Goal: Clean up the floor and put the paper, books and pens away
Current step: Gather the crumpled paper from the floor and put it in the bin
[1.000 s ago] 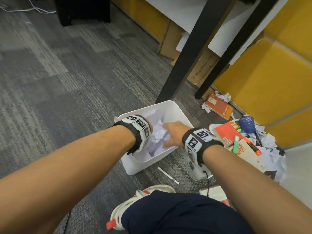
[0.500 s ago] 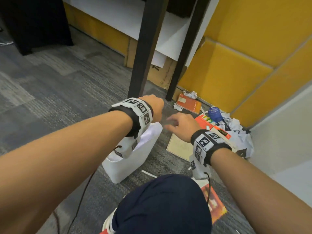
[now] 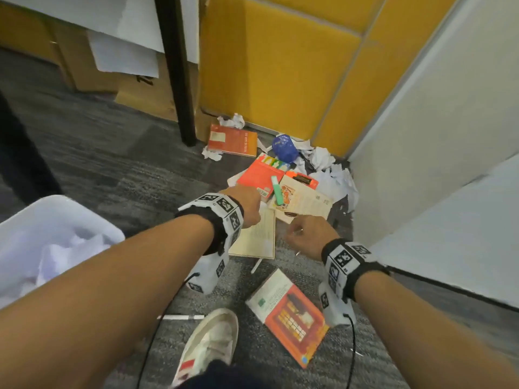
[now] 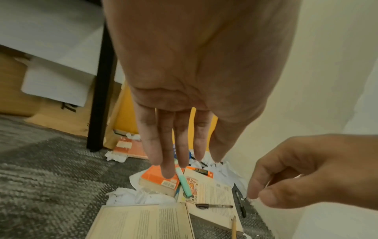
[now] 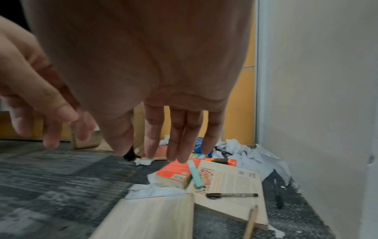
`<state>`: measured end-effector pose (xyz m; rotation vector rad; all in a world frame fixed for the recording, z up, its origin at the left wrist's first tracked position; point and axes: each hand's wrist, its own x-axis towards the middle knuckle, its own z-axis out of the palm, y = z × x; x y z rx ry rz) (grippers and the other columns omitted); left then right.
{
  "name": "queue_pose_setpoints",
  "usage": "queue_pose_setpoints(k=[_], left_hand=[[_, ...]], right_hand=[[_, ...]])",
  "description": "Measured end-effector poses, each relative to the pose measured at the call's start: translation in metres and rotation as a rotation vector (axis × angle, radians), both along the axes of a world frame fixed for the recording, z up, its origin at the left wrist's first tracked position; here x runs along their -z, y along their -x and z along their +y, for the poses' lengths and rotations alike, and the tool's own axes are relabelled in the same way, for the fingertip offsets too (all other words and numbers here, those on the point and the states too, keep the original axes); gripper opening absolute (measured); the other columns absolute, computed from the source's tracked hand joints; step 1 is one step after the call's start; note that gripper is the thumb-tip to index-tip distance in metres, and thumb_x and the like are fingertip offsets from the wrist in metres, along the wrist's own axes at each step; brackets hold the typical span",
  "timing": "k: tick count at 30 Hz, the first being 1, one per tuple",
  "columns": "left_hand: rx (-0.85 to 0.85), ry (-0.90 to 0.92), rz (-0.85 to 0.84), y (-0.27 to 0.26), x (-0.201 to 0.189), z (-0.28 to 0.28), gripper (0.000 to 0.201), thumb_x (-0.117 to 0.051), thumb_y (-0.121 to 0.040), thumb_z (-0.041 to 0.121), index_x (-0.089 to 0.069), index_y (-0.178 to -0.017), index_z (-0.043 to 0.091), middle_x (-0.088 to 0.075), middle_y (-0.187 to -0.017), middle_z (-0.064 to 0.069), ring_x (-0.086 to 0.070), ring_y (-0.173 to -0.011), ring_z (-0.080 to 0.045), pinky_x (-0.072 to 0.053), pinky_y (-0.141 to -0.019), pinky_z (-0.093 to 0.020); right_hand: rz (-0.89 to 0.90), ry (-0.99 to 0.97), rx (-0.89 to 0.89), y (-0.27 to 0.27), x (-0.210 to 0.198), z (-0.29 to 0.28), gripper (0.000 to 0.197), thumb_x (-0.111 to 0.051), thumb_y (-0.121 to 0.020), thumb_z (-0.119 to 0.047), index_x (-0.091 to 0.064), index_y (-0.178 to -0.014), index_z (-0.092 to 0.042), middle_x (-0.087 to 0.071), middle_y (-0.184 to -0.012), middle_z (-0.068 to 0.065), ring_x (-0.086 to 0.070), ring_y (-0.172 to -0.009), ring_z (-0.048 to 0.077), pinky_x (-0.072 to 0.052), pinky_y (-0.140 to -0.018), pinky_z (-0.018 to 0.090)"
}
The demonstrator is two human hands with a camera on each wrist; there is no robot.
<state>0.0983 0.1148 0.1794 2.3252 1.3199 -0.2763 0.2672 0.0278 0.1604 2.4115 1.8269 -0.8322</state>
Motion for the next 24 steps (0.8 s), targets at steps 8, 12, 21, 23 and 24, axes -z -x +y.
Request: queue_pose_setpoints(k=[8, 12, 21, 23, 24], left_hand=[[-0.198, 0.103, 0.102, -0.055, 0.133, 0.124, 0.035, -0.058, -0.088, 0.031, -0.06, -0.117, 0.011, -0.062, -0.12, -0.008, -0.061, -0.106, -0.029, -0.05, -0.087, -0.035], [-0.31, 0.126, 0.072, -0.047, 0.184, 0.158, 0.044, -0.061, -0.09, 0.03, -0.053, -0.127, 0.007, -0.055, -0.129, -0.014, -0.054, -0.118, -0.031, -0.044, -0.095, -0.037], [-0.407, 0.134, 0.039, -0.042, 0.242, 0.173, 0.093, -0.068, -0.075, 0.061, -0.034, -0.142, 0.007, -0.039, -0.138, -0.015, -0.044, -0.126, -0.035, -0.039, -0.106, -0.045], [-0.398, 0.131, 0.054, -0.041, 0.25, 0.173, 0.092, -0.061, -0.074, 0.069, -0.034, -0.142, 0.014, -0.045, -0.137, -0.015, -0.047, -0.124, -0.035, -0.041, -0.104, -0.045], [-0.381, 0.152, 0.063, -0.04, 0.251, 0.173, 0.09, -0.057, -0.074, 0.074, -0.036, -0.141, 0.017, -0.05, -0.133, -0.013, -0.05, -0.121, -0.033, -0.044, -0.101, -0.045]], right_hand=[[-0.05, 0.089, 0.084, -0.115, 0.087, 0.091, 0.033, -0.058, -0.092, -0.037, -0.062, -0.117, -0.015, -0.061, -0.125, 0.006, -0.058, -0.112, 0.026, -0.048, -0.095, 0.035], [0.054, 0.191, 0.056, -0.107, 0.143, 0.134, 0.034, -0.059, -0.092, -0.04, -0.062, -0.114, -0.014, -0.061, -0.113, 0.004, -0.059, -0.106, 0.026, -0.048, -0.087, 0.032], [0.292, 0.364, 0.36, -0.05, 0.236, 0.149, 0.086, -0.065, -0.081, -0.058, -0.04, -0.142, -0.003, -0.052, -0.14, 0.013, -0.052, -0.125, 0.031, -0.045, -0.1, 0.038], [0.427, 0.289, 0.355, -0.05, 0.24, 0.143, 0.054, -0.066, -0.087, -0.041, -0.056, -0.131, -0.011, -0.062, -0.131, 0.008, -0.057, -0.121, 0.029, -0.045, -0.1, 0.038], [0.554, 0.259, 0.366, -0.051, 0.237, 0.139, 0.039, -0.066, -0.09, -0.028, -0.061, -0.126, -0.014, -0.065, -0.127, 0.006, -0.06, -0.118, 0.028, -0.046, -0.1, 0.04]])
